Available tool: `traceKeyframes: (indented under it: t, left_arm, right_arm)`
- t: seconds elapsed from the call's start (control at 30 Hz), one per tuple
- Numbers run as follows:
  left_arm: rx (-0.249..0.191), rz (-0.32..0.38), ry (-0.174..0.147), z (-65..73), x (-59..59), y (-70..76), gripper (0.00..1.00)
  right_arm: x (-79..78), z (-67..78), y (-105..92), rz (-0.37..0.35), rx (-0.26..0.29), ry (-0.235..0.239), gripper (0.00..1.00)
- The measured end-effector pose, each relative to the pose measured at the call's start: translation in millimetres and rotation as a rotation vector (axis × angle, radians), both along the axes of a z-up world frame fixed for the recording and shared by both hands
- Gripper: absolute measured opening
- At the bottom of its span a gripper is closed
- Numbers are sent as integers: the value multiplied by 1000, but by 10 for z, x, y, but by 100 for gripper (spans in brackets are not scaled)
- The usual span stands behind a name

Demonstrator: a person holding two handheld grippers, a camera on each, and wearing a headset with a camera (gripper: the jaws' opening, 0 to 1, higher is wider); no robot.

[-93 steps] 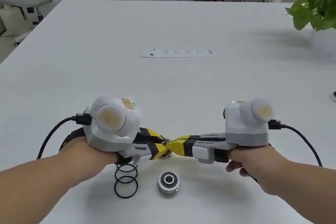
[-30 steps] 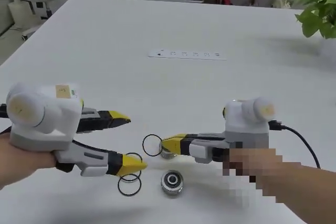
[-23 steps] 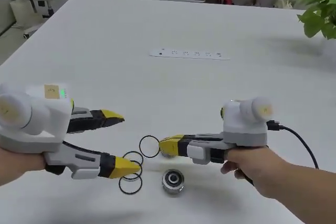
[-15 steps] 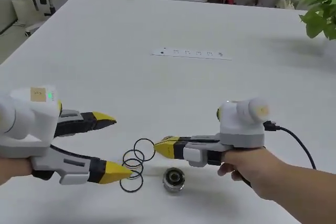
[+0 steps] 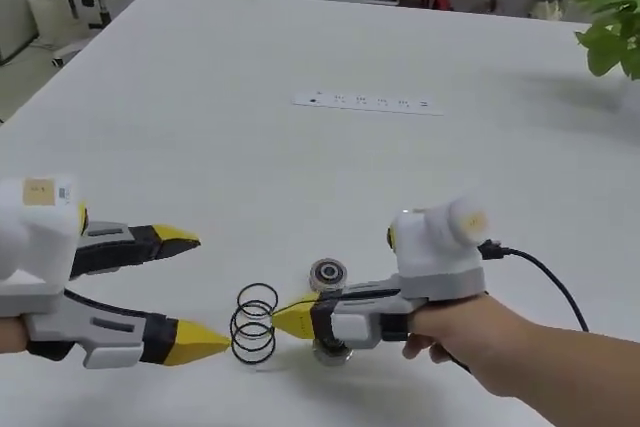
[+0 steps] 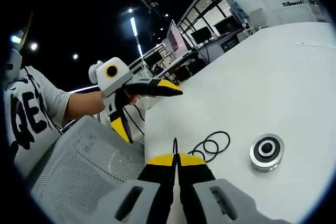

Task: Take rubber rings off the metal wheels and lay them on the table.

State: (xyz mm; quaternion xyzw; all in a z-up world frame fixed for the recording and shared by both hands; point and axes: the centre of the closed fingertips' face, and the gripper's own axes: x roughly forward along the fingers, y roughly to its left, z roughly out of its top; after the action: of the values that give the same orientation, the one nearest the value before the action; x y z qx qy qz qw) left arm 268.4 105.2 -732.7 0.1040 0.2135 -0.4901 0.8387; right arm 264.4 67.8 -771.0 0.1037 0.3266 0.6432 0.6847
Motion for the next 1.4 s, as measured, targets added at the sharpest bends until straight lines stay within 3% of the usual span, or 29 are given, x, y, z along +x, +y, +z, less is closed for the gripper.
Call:
traceKeyframes:
  t: [0.27, 0.47, 0.67, 0.87, 1.2, 1.27, 1.4]
  left_arm:
    - [5, 13, 7, -21, -41, 63, 71]
    - [6, 15, 11, -32, -69, 68, 71]
    - [12, 13, 17, -57, -101, 69, 71]
    - [16, 14, 17, -61, -114, 80, 71]
    - [21, 17, 16, -62, -135, 99, 70]
    - [22, 17, 12, -57, -136, 103, 70]
    - [24, 16, 14, -66, -146, 97, 70]
  right_arm:
    - [-116, -58, 12, 44, -27, 11, 0]
    - [-177, -131, 6, 69, -68, -15, 0]
    - [-181, -190, 2, 84, -113, -73, 0]
    - [-171, -256, -19, 111, -167, -162, 0]
    - [-142, -254, -16, 119, -188, -249, 11]
    - [-141, -252, -21, 132, -197, -286, 13]
    - [-128, -212, -25, 128, -189, -296, 16]
